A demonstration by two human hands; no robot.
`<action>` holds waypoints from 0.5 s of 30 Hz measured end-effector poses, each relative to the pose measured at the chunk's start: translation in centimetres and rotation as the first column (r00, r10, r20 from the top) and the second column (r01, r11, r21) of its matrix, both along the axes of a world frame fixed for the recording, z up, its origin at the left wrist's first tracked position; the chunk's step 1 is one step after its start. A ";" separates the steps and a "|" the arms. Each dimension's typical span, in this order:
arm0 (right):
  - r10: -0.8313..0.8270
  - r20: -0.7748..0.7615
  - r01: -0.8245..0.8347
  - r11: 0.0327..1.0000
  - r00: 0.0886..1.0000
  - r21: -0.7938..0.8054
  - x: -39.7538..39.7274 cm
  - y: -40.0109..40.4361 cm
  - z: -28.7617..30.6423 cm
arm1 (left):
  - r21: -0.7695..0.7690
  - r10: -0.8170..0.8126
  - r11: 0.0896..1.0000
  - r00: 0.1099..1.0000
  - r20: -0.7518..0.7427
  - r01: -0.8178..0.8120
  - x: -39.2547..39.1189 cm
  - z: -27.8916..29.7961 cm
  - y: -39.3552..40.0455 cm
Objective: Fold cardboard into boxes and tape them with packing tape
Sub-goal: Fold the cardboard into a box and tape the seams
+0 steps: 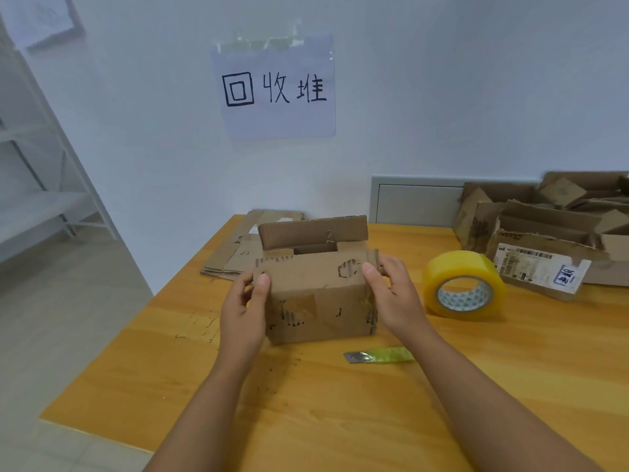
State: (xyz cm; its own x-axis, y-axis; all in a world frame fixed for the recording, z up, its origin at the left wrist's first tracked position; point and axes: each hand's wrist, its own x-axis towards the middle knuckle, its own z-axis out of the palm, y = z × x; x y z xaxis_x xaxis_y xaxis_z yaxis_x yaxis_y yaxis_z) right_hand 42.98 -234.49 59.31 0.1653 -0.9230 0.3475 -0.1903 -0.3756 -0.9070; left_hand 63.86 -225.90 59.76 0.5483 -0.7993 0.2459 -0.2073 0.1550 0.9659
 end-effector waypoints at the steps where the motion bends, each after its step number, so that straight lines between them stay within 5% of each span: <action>1: -0.026 -0.003 0.026 0.999 1.000 0.023 0.2 -0.1 0.2 | 0.010 0.009 1.000 1.000 -0.025 -0.009 0.1 0.2 -0.1; 15: 0.219 -0.121 -0.200 0.968 0.968 0.152 -0.6 -3.5 3.8 | 0.243 -0.322 0.936 0.901 0.291 0.256 3.4 4.4 -3.0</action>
State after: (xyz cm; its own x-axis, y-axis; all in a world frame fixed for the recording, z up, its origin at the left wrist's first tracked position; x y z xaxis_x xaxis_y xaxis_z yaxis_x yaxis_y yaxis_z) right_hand 42.41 -238.04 63.14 0.3971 -0.8998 0.1808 -0.2457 -0.2940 -0.9237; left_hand 67.27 -228.94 64.12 0.2027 -0.9600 0.1932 -0.4855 0.0728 0.8712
